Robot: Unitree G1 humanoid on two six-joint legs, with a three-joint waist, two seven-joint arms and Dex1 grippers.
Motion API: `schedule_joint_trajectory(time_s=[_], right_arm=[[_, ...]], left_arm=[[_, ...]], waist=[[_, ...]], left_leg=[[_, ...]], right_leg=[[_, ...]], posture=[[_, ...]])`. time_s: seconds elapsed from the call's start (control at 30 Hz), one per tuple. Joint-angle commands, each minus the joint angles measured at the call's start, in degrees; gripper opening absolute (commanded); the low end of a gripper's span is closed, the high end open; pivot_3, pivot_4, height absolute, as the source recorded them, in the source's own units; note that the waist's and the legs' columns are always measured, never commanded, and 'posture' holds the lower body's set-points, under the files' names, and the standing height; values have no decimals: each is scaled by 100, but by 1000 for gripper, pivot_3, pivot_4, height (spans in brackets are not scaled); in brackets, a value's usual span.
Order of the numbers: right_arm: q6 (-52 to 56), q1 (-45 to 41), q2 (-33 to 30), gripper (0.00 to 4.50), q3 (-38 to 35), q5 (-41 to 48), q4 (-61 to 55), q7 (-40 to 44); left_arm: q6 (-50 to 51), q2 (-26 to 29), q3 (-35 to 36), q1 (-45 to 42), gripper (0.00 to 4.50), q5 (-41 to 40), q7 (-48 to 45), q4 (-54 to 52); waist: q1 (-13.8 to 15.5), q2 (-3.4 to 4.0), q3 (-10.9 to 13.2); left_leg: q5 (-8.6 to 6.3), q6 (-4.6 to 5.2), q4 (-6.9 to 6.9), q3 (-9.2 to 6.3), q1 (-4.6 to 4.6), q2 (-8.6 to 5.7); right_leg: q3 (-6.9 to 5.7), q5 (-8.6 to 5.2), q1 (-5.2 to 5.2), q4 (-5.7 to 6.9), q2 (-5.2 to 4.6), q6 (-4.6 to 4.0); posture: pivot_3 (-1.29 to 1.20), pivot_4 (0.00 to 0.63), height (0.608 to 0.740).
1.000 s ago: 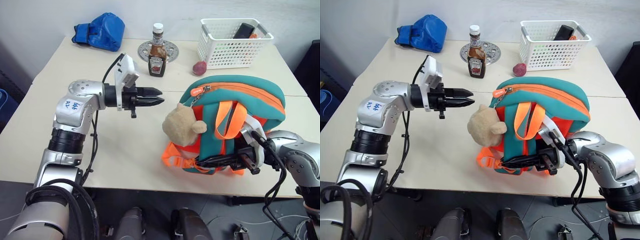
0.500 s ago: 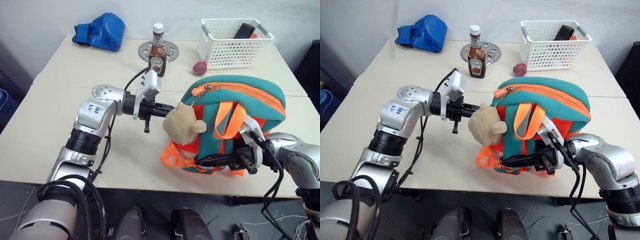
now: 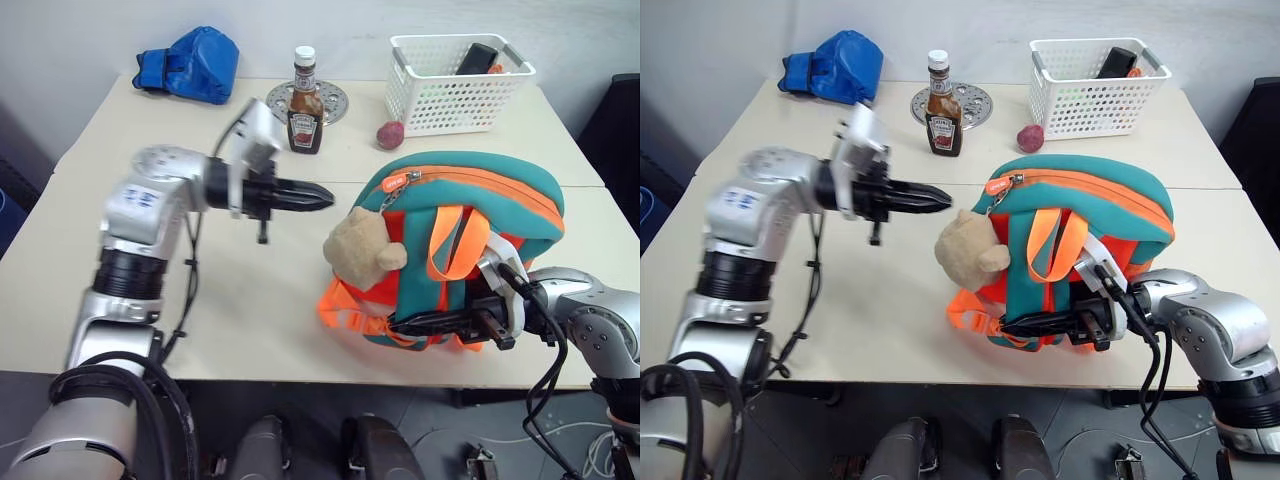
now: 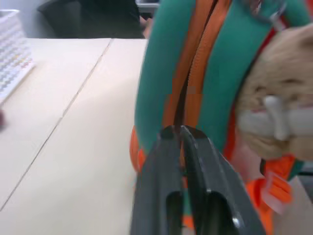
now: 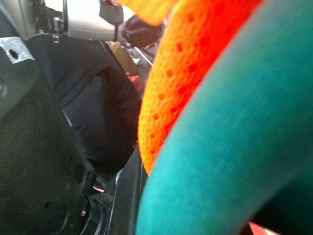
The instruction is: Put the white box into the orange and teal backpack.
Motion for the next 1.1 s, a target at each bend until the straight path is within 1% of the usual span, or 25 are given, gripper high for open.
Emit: schedule_joint_trajectory(time_s=[0.03, 0.1, 0.17, 0.27, 0.37, 0.47, 0.7, 0.87, 0.97, 1.1], right_arm=[[-37, -32, 37, 0, -15, -46, 23, 2], [-62, -32, 54, 0, 13, -75, 40, -3], [-70, -53, 106, 0, 55, -107, 48, -45], [-55, -67, 144, 0, 62, -119, 21, -68], [-31, -71, 140, 0, 42, -102, 0, -66], [-42, -74, 149, 0, 42, -125, 12, -84], [-42, -67, 217, 0, 76, -165, -31, -159], [-50, -85, 239, 0, 93, -202, -18, -182], [-49, -87, 243, 0, 94, -207, -17, -188], [-64, -83, 249, 0, 97, -221, -3, -187]], left_arm=[[580, 124, 311, -79, 1554, -562, 3, -607], [764, 97, 314, -38, 2217, -677, 148, -892], [891, -21, 130, 136, 2815, -715, 374, -1470], [997, -157, -101, 317, 2815, -666, 660, -1958], [1060, -229, -239, 341, 2815, -565, 903, -1957], [1234, -189, -324, 390, 2815, -786, 794, -2068], [1128, -220, -660, 509, 2815, -744, 676, -2121], [1138, -299, -707, 454, 2815, -808, 666, -2037], [1133, -365, -629, 387, 2180, -802, 735, -1918], [1103, -262, -523, 357, 970, -839, 628, -1876]], waist=[[11, 0, 0], [48, 0, 0], [61, 0, 0], [71, 0, 0], [37, 0, 0], [5, 0, 0], [8, 0, 0], [3, 0, 0], [3, 0, 0], [2, 0, 0]], left_leg=[[-1, 1, 1, 0, 0, -1], [-4, 7, 5, -2, -1, -4], [-7, 11, 6, 0, -2, -5], [-7, 8, 4, 0, -1, -5], [-5, 5, 3, 1, 0, -3], [-5, 5, 0, 1, 1, -3], [-4, 2, 1, 1, 1, -3], [-4, 2, 0, 1, 1, -3], [-4, 2, 1, 1, 1, -3], [-4, 2, 1, 1, 1, -3]], right_leg=[[0, 0, 1, -1, -1, 0], [0, 0, 4, -3, -5, 1], [2, 0, 5, -4, -6, 1], [3, 0, 5, -4, -5, 1], [4, 0, 3, -2, -1, 1], [4, 0, 3, 0, 0, 1], [4, 0, 3, -2, -1, 1], [4, 0, 3, -3, -1, 1], [4, 0, 3, -3, -1, 1], [4, 0, 3, -3, -1, 1]], posture=[[0, 150, 740], [0, 150, 740], [0, 150, 740], [0, 150, 740], [0, 150, 740], [0, 150, 740], [0, 150, 740], [0, 150, 740], [0, 150, 740], [0, 150, 740]])
